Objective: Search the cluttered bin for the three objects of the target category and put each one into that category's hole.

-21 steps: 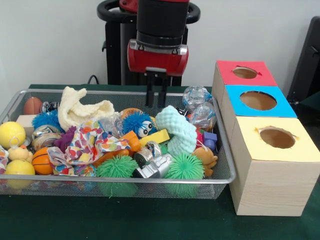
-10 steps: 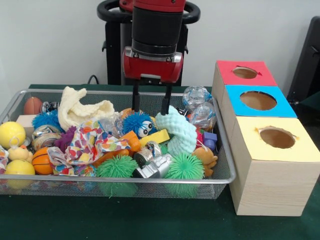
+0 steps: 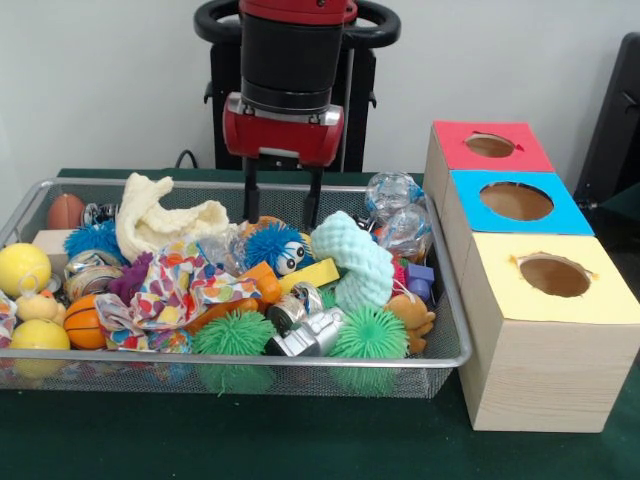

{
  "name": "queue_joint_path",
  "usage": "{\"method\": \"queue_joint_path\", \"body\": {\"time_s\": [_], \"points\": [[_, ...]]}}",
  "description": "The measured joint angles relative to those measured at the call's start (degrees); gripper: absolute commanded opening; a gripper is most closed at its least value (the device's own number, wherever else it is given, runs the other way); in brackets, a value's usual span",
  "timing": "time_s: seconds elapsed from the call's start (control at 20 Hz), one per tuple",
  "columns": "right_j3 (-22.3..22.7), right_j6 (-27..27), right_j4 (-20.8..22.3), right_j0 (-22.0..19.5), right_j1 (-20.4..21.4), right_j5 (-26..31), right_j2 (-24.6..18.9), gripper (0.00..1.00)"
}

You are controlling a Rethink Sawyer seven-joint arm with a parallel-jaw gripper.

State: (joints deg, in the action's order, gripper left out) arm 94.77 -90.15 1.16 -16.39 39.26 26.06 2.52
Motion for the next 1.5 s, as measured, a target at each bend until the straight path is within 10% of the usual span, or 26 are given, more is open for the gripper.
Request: {"method": "queue_joint_path", "body": {"time_s": [0.7, 1.5], "points": [[-1.92, 0.00, -0.36, -0.19, -0.96, 0.65, -0.01, 1.00], [-16.81, 0.00, -0.40, -3.19, -10.00, 6.76, -0.02, 1.00]]}}
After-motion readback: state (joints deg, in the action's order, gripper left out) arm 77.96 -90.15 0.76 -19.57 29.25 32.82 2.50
